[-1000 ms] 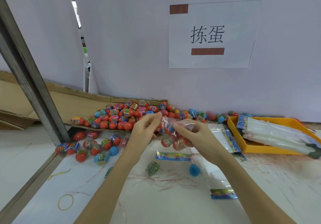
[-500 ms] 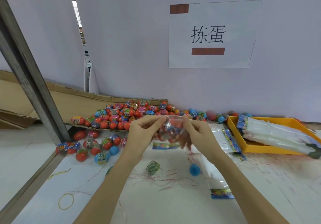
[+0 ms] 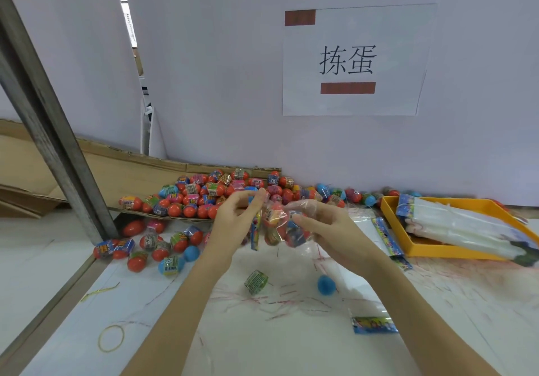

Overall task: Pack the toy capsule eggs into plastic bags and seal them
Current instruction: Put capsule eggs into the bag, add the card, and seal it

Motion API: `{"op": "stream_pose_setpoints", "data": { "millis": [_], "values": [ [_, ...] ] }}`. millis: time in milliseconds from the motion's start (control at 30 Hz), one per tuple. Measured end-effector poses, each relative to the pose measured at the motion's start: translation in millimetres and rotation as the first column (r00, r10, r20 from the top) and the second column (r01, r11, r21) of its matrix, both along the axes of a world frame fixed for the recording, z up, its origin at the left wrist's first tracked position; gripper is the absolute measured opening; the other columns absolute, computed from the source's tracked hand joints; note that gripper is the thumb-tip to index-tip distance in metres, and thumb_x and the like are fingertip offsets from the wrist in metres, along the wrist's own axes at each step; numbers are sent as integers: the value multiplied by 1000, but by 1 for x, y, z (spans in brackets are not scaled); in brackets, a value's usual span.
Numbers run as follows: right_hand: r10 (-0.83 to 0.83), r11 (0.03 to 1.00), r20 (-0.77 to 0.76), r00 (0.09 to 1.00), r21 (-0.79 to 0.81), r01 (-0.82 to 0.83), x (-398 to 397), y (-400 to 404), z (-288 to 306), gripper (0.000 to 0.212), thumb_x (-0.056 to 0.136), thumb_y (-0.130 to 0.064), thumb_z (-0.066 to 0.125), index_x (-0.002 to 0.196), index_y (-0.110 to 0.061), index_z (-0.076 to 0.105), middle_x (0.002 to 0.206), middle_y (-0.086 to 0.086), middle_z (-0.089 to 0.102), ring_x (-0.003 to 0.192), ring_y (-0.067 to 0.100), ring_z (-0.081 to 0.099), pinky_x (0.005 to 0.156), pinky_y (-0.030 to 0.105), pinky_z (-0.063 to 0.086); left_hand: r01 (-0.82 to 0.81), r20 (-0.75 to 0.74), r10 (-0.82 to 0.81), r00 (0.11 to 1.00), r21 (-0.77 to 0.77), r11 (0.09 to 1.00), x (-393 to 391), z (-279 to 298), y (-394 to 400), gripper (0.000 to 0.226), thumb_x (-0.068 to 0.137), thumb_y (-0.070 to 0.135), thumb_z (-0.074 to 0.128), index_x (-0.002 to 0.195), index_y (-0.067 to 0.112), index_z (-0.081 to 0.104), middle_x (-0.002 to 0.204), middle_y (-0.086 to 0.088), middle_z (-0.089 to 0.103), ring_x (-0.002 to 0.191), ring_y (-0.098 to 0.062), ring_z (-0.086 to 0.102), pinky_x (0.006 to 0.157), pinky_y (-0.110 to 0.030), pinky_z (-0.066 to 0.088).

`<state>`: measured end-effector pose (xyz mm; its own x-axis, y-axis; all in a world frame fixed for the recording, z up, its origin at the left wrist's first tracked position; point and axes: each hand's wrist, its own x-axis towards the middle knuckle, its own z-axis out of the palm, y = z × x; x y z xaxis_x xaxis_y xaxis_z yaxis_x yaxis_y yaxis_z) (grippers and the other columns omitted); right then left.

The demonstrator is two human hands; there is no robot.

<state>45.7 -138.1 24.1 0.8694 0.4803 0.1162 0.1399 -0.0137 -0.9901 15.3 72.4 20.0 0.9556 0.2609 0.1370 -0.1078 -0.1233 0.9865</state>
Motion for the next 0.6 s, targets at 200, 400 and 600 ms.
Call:
{"op": "stream_pose_setpoints", "data": {
  "millis": [200,400,600],
  "values": [
    [-96,989,-111,989,102,108,-6,6,5,36,100,-46,56,100,-24,84,94,3,78,88,19,74,77,25,58,-59,190,49,981,47,997,-4,-1,-2,44,98,45,67,82,4,68,74,-22,61,66,-19,57,67,-29,49],
    [-66,993,-169,983,87,82,-6,16,2,42,105,-49,46,90,-29,80,92,4,77,89,19,75,81,32,60,-263,348,187,919,185,947,-3,-6,-10,27,108,33,52,86,21,62,68,-10,56,58,-22,49,57,-37,43],
    [162,981,-121,979,-89,-173,-8,9,-3,47,97,-19,71,140,-23,53,106,14,78,90,29,76,79,33,61,-360,395,278,876,150,921,-1,-7,0,33,109,41,47,80,25,54,61,5,44,55,-12,37,54,-30,35]
  ]
}}
